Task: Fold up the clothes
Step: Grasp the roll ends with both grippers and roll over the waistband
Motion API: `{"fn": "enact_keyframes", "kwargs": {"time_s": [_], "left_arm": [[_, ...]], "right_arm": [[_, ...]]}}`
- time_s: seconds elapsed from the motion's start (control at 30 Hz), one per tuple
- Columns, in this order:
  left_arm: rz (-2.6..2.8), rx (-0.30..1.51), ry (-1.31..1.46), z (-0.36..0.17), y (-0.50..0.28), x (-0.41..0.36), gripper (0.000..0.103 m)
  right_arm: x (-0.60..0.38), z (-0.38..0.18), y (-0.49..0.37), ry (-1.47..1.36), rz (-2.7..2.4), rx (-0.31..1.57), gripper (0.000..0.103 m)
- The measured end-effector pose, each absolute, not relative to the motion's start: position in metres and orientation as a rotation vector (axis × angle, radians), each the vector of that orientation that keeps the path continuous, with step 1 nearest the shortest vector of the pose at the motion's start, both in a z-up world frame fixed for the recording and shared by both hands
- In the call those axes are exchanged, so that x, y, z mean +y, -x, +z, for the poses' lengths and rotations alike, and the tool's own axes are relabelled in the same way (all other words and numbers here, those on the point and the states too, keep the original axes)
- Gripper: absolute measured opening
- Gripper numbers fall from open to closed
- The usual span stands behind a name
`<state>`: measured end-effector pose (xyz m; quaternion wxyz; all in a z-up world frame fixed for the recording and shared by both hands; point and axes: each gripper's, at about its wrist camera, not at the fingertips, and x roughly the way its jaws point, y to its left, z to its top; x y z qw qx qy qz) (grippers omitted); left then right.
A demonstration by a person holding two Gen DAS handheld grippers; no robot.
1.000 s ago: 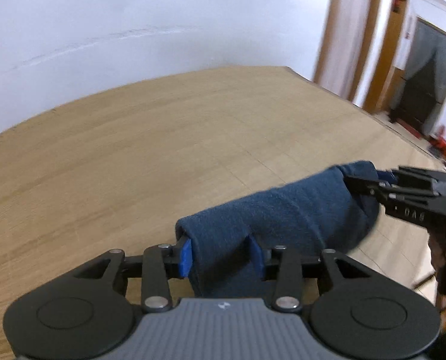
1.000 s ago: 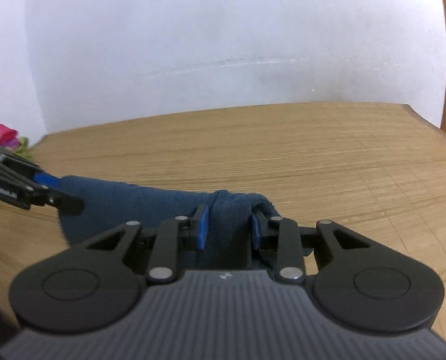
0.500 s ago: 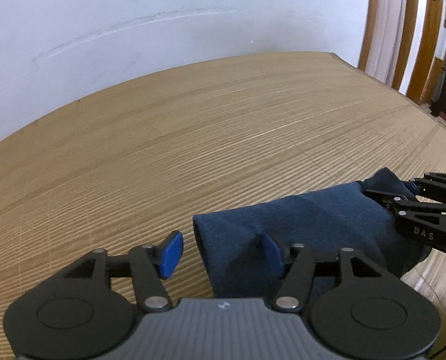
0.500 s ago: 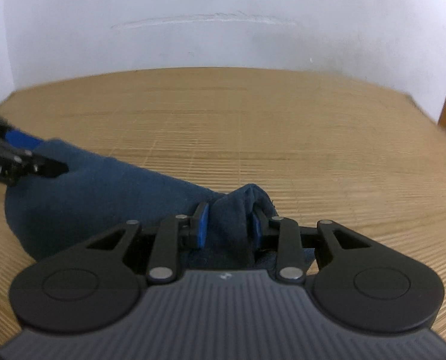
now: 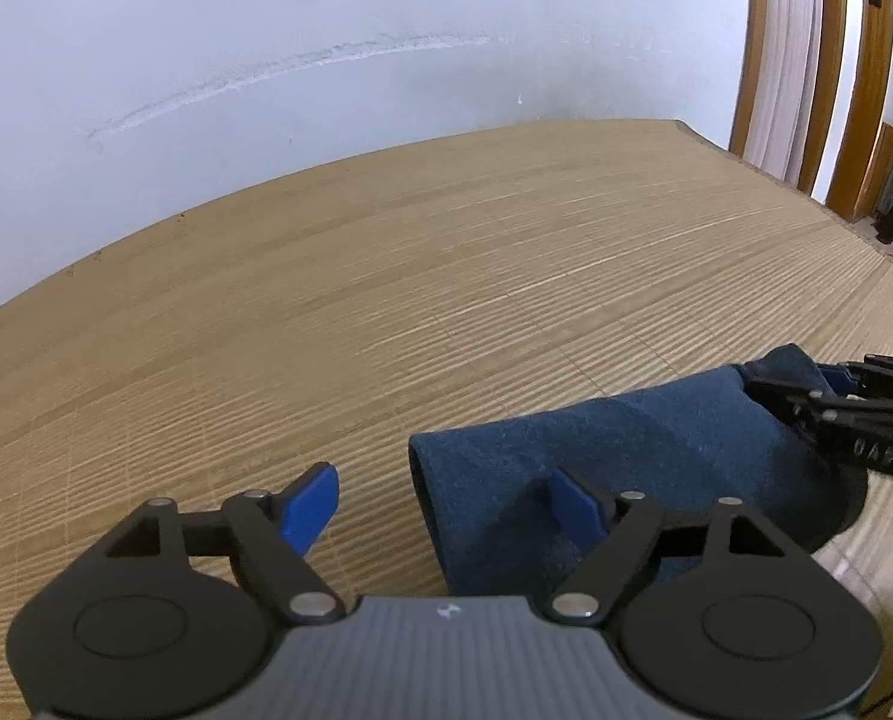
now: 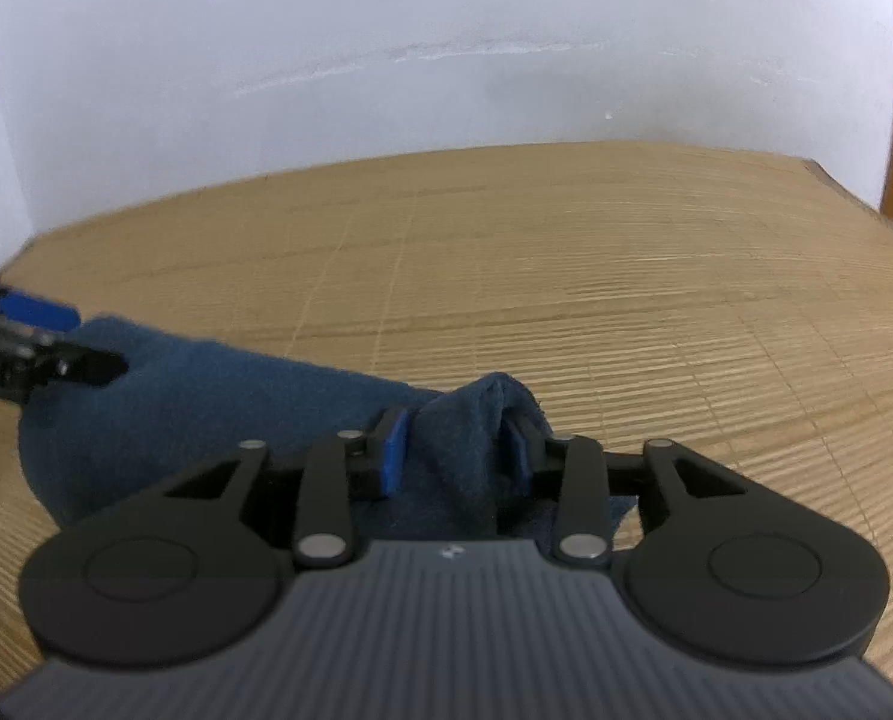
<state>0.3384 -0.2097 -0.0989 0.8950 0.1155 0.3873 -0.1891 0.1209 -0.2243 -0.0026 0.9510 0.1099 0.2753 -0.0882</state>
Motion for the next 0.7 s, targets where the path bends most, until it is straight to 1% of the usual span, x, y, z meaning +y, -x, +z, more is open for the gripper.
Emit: {"fn": "enact_keyframes", "kwargs": {"time_s": [0.07, 0.13, 0.17, 0.27, 0.4, 0.53, 0.7], "left_arm": [[-0.398, 0.810, -0.234, -0.092, -0.332, -0.205, 0.080], [-0.403, 0.802, -0.228, -0.086, -0.322, -0.199, 0.081], [-0.407, 0.803, -0.223, -0.085, -0.319, -0.196, 0.081], [-0.419, 0.805, -0.210, -0.082, -0.310, -0.187, 0.082], [-0.435, 0.809, -0.193, -0.079, -0.298, -0.174, 0.084], [-0.469, 0.858, -0.170, -0.090, -0.294, -0.168, 0.084], [-0.535, 0.890, -0.180, -0.111, -0.290, -0.174, 0.084]], "right_arm": [[-0.228, 0.005, -0.113, -0.270, -0.173, 0.545, 0.040], [-0.232, 0.015, -0.103, -0.301, -0.178, 0.518, 0.049], [-0.234, 0.020, -0.097, -0.309, -0.187, 0.499, 0.057], [-0.241, 0.031, -0.080, -0.322, -0.206, 0.477, 0.057], [-0.248, 0.023, -0.066, -0.381, -0.200, 0.532, 0.057], [-0.247, 0.010, -0.056, -0.467, -0.183, 0.582, 0.057], [-0.226, 0.010, -0.051, -0.421, -0.129, 0.627, 0.057]]}}
